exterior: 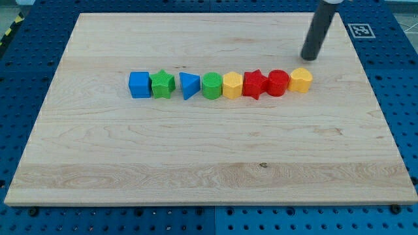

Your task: Slide the red circle towards the bottom right

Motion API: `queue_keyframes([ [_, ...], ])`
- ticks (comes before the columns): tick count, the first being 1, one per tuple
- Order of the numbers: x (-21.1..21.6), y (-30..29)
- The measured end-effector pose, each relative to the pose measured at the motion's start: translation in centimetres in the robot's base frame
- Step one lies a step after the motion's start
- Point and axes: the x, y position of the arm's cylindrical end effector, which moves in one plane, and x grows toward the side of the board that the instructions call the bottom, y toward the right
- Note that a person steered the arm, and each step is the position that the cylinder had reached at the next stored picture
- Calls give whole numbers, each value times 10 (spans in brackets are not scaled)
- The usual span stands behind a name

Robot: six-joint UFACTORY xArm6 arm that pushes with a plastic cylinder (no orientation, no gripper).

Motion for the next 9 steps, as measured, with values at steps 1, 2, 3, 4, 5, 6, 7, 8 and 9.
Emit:
queue_keyframes([
  [1, 0, -44],
  [2, 0, -71],
  [3, 9, -75],
  [4, 27, -75],
  [5, 42, -75],
  [6, 58, -75],
  [7, 73, -66],
  [8, 89, -51],
  [9, 111, -29],
])
